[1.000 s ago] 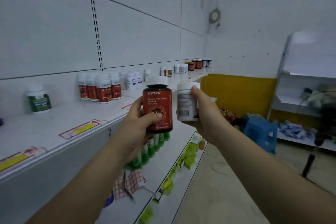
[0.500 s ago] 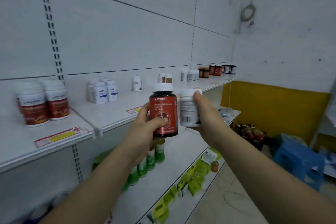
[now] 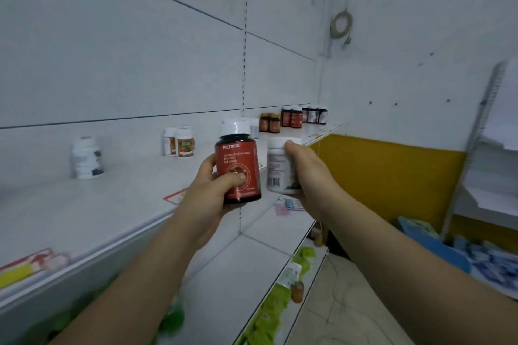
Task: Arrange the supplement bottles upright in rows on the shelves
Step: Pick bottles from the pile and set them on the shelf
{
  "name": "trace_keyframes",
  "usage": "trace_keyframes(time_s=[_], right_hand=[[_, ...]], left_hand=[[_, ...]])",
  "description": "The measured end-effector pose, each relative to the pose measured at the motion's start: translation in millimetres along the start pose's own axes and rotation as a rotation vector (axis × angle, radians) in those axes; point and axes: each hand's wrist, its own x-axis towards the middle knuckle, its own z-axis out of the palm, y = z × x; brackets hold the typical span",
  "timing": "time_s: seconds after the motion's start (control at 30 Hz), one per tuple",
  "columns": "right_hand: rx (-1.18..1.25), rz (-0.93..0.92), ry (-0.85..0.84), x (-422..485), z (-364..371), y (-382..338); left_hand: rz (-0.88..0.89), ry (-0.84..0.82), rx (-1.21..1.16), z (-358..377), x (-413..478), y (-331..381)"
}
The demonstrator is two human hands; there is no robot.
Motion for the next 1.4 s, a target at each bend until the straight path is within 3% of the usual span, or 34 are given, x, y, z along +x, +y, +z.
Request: trace_keyframes(time_s=[0.2, 0.37, 0.67, 0.87, 1.17, 1.4], right_hand=[[-0.005, -0.005, 0.002, 108, -44, 10], [0.008, -0.03, -0.105, 193, -71, 29], [-0.074, -0.109, -0.37, 349, -120, 67], [-0.195, -0.108, -0.562, 413, -108, 83], [-0.329, -0.205, -0.741, 453, -53, 106], [-0.436, -0.345, -0.75, 458, -38, 115]], left_hand=[[0.015, 0.009, 0.073, 29, 98, -28], [0.056, 0.131, 0.245, 51, 159, -50], [0.186, 0.524, 0.465, 107, 261, -89], [0.091, 0.795, 0.598, 108, 304, -105], [0.057, 0.874, 0.737, 86, 315, -121], [-0.002, 0.849, 0.766, 91, 314, -117]])
